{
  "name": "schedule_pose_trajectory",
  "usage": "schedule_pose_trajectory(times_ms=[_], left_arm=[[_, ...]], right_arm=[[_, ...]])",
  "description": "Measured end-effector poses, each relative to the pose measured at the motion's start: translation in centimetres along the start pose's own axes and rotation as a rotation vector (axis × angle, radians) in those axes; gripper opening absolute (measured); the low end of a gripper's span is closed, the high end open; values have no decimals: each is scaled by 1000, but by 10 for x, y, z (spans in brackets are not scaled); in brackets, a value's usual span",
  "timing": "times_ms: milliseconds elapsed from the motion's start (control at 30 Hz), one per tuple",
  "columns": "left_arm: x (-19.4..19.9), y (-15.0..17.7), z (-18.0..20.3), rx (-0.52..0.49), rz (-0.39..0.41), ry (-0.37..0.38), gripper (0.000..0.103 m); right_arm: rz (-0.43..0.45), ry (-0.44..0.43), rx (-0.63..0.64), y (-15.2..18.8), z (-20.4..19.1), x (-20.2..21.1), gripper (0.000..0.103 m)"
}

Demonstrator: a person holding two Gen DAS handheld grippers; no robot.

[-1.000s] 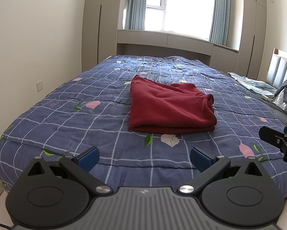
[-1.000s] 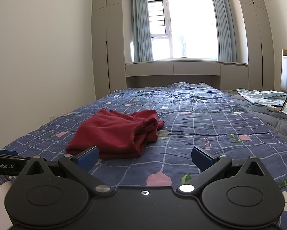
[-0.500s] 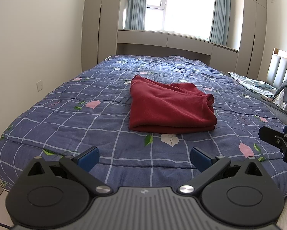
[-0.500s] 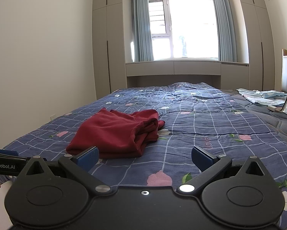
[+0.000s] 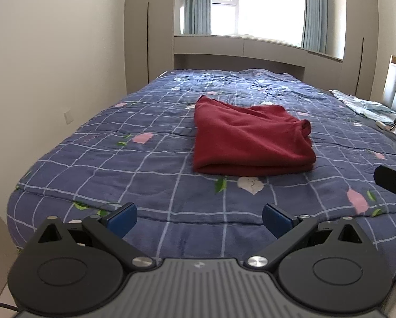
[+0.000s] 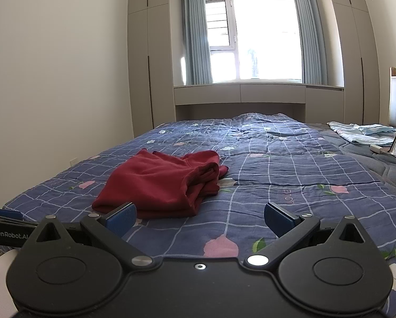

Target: Fold small clothes

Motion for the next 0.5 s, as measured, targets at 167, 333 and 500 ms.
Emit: schedule_pose_trajectory(times_ms=[167, 333, 500], left_arm=[[-1, 0, 0, -5, -2, -8, 103], [-3, 0, 1, -12, -7, -9, 103], [-6, 1, 2, -14, -17, 0, 103]], right_arm=[[-2, 0, -2, 3, -1, -1, 102], [-5, -2, -7, 4, -2, -1, 102], [-14, -7, -11, 4, -1, -2, 102]])
Point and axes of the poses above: each gripper's, at about its wrist camera, not at the fingertips, and x roughly against the way its jaws point, z to its right, y to its underside, the point moved 3 cm from there along -x, roughly the way its jaws point, and after that the axes turned 14 degrees about -y, right-handed, at the moved point
